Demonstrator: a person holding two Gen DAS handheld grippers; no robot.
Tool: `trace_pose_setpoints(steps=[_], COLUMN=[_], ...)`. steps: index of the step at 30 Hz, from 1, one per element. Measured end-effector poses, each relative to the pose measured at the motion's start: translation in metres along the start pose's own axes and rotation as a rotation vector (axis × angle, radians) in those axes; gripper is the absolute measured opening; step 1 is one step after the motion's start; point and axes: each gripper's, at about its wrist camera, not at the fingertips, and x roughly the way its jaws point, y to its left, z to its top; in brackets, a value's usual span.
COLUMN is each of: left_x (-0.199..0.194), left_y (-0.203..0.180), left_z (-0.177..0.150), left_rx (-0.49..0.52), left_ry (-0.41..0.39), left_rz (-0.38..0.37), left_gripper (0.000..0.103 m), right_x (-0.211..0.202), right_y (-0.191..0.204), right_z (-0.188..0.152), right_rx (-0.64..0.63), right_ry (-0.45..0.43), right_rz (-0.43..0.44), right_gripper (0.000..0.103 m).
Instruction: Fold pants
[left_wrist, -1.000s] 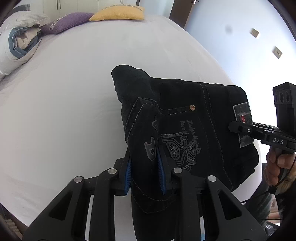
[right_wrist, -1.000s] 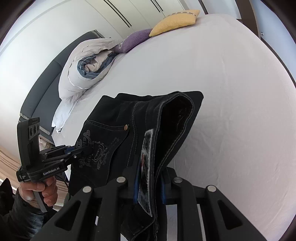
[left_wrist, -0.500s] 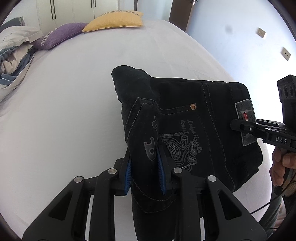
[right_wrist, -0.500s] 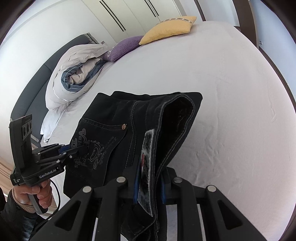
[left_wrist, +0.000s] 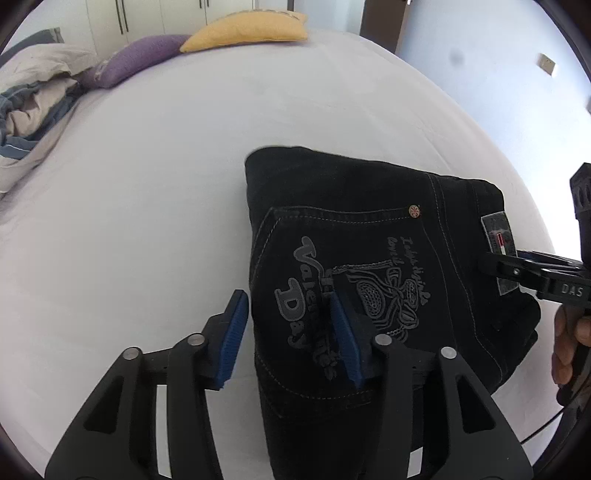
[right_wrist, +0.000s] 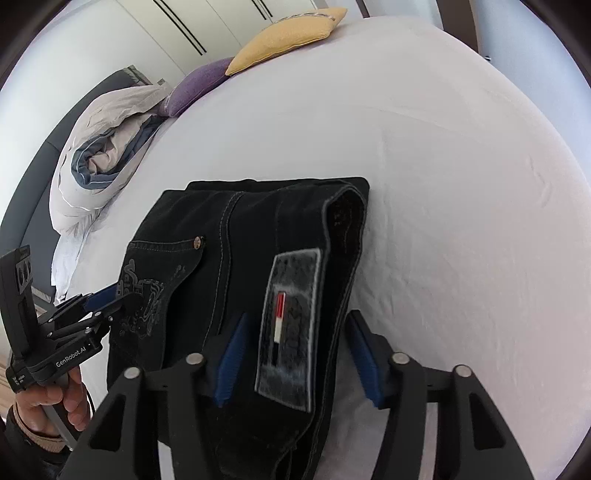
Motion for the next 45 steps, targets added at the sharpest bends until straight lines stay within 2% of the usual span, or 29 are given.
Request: trace_pose_setpoints(steps=[1, 3, 5, 7, 10, 11, 12, 15, 19, 21, 23, 24, 26, 28, 29, 32, 35, 39, 43, 45], left_x=[-0.009, -0.034, -0.062, -0.095, -0.149, -0.166, -0.186, -0.239, -0.311, -0.338, -0.356, -0.367, -0.393, -0.413, -0.42, -0.412, -0.389, -0.36, -0.338, -0.33], left_y=[0.0, 0.0, -0.005, -0.009, -0.027, -0.022, -0.023, -0.029, -0.04, -0.046, -0.05, -0.053, -0.061, -0.067, -0.069, -0.069, -0.07, -0.072, -0.07, -0.071], left_z=[-0.002, -0.004, -0.001, -0.014, -0.036, -0.033, -0.043, -0.052, -0.081, -0.09, -0.094, -0.098, -0.109, -0.117, -0.119, -0.119, -0.121, -0.128, -0.133, -0.135], left_rx=[-0.005, -0.027, -0.042, -0.051, -0.057, -0.062, -0.069, -0.083, -0.117, -0.101, -0.096, -0.091, -0.066, -0.051, -0.056, -0.089, -0.107, -0.134, -0.166, -0.159], left_ry=[-0.018, -0.08, -0.15, -0.21, -0.336, -0.37, -0.404, -0.502, -0.648, -0.65, -0.614, -0.615, -0.668, -0.708, -0.686, -0.573, -0.475, -0.401, -0.35, -0.333], left_rz=[0.015, 0.035, 0.056, 0.078, 0.113, 0.138, 0.169, 0.244, 0.189, 0.15, 0.14, 0.157, 0.226, 0.286, 0.298, 0.213, 0.148, 0.134, 0.117, 0.133], left_gripper=[0.064, 0.077, 0.081, 0.093, 0.103, 0.103, 0.103, 0.103, 0.103, 0.103, 0.103, 0.103, 0.103, 0.103, 0.103, 0.103, 0.103, 0.103, 0.103, 0.103], right_x=[-0.009, -0.032, -0.06, -0.09, -0.137, -0.153, -0.173, -0.22, -0.273, -0.299, -0.321, -0.333, -0.352, -0.365, -0.37, -0.373, -0.365, -0.34, -0.313, -0.302], right_y=[0.001, 0.007, 0.018, 0.034, 0.064, 0.074, 0.085, 0.115, 0.147, 0.158, 0.162, 0.163, 0.163, 0.163, 0.164, 0.168, 0.171, 0.162, 0.148, 0.143], right_z=[-0.004, -0.014, -0.026, -0.04, -0.06, -0.068, -0.079, -0.102, -0.13, -0.145, -0.154, -0.159, -0.168, -0.173, -0.176, -0.183, -0.187, -0.186, -0.187, -0.189], right_rx=[-0.002, -0.017, -0.035, -0.062, -0.115, -0.137, -0.16, -0.232, -0.332, -0.376, -0.372, -0.357, -0.323, -0.306, -0.297, -0.263, -0.241, -0.165, -0.088, -0.074], right_ry=[-0.018, -0.064, -0.125, -0.2, -0.334, -0.381, -0.445, -0.605, -0.755, -0.802, -0.842, -0.862, -0.895, -0.878, -0.856, -0.812, -0.755, -0.641, -0.541, -0.503], right_rz=[-0.004, -0.017, -0.038, -0.068, -0.105, -0.121, -0.142, -0.181, -0.243, -0.261, -0.261, -0.259, -0.252, -0.216, -0.202, -0.198, -0.258, -0.306, -0.299, -0.301], right_gripper=[0.064, 0.067, 0.072, 0.078, 0.09, 0.097, 0.103, 0.103, 0.103, 0.103, 0.103, 0.103, 0.103, 0.103, 0.103, 0.103, 0.103, 0.103, 0.103, 0.103])
